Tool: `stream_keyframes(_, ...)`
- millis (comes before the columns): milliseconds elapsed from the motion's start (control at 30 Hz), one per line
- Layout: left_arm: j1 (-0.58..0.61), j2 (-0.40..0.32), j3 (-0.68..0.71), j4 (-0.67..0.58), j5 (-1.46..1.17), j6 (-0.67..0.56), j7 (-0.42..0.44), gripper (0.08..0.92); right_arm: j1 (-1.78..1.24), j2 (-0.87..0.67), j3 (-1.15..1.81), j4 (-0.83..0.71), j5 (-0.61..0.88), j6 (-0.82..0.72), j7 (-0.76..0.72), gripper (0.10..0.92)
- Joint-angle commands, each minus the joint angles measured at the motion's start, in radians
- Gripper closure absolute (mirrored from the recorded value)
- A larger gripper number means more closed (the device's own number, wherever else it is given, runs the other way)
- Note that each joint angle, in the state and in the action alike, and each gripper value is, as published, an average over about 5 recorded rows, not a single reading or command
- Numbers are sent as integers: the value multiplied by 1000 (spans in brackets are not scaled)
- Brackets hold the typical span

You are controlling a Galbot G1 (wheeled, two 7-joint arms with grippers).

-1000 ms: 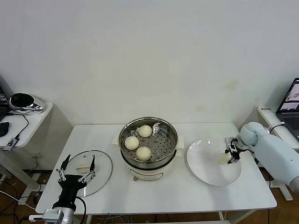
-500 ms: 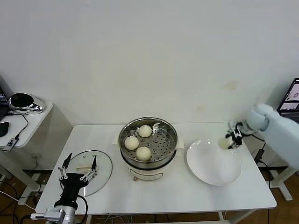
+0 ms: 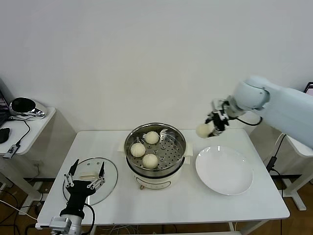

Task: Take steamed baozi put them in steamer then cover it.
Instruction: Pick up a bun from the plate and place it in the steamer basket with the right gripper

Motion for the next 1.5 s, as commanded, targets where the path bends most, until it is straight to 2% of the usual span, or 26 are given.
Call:
stream_keyframes(33, 4, -5, 4, -4, 0, -2, 0, 177, 50, 243, -141, -8, 303, -208, 160, 473)
stream_keyframes(367, 15, -5, -5, -17, -2, -3, 0, 177, -139, 382, -87, -224, 247, -262, 215, 474)
stream_keyframes(933, 8, -10, -4, -4, -5, -5, 0, 177, -242, 382, -36, -278, 166, -261, 248, 470)
stream_keyframes(1067, 8, -11, -4, -3, -4, -5, 0, 177, -229, 352, -11, -248, 168, -261, 248, 436)
stream_keyframes(1333, 3, -10, -2, 6, -5, -5, 2, 177, -105, 159, 74, -34, 234, -262, 246, 230)
stream_keyframes(1433, 0, -7, 0, 14, -8, -6, 4, 177, -125, 53, 131, 89, 277, -250, 315, 206)
stream_keyframes(1500, -1, -7, 0, 21, -10, -9, 5, 177, -178, -28, 178, 172, 329, -224, 416, 204)
